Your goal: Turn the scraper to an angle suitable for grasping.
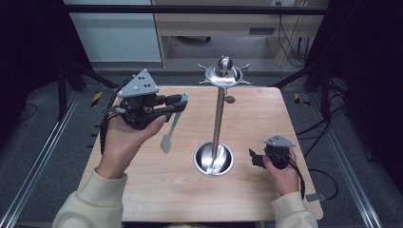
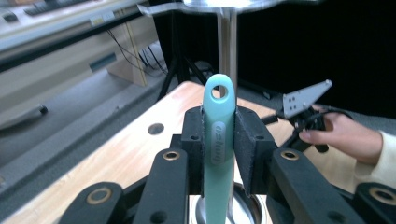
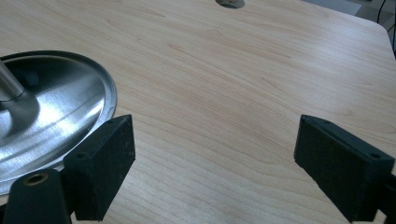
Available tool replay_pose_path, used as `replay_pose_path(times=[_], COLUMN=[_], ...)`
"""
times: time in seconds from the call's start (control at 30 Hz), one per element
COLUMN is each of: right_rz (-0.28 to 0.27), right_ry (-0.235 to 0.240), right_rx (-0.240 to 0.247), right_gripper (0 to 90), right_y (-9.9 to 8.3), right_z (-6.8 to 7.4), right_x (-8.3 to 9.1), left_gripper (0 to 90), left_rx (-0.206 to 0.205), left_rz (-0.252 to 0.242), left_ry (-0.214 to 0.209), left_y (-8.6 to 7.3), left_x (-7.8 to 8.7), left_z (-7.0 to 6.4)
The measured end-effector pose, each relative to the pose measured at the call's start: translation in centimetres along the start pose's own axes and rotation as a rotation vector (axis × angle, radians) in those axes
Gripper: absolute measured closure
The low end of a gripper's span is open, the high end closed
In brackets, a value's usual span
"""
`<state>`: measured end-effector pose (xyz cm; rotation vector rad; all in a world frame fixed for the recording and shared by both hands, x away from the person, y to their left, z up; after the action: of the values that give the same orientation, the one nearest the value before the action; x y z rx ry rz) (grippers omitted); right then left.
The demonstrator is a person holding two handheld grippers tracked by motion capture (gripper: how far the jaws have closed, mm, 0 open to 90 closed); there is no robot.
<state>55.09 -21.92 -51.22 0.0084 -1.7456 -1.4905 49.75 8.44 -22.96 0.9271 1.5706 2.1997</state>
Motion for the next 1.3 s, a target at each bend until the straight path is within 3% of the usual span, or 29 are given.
replay_pose_path(times=[0.13,0.47,1.13,1.3], right_rz=[-0.002,0.003,-0.002,-0.004], right_ry=[0.002,0.005,0.006,0.006], right_rx=[0.001,0.003,0.002,-0.002], right_gripper=[12.8,12.8,12.9,12.9], right_y=[0.0,0.0,0.1,0.2], right_z=[0.1,0.2,0.2,0.3], right_x=[0.0,-0.1,0.0,-0.1], left_gripper=[74.4,74.4,74.4,74.4], left_rx=[0.032,0.041,0.041,0.024], left_rz=[-0.020,-0.044,-0.072,-0.070], left_ry=[-0.026,-0.028,-0.010,0.000], left_y=[0.6,1.0,2.2,2.8], left_x=[-0.3,-0.4,0.3,0.2], left_z=[-0.2,-0.6,-0.4,-0.5])
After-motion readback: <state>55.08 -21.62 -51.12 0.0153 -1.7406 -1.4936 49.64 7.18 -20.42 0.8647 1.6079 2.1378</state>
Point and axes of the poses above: each handheld gripper's, and its own axes: x roughly backward along the jaws, y roughly out of its top, z roughly to its left, the point moved 8 cm from there along -x, roughly forward along the jaws, and after that the axes turned 15 degrees about y, right-handed, at the moved point
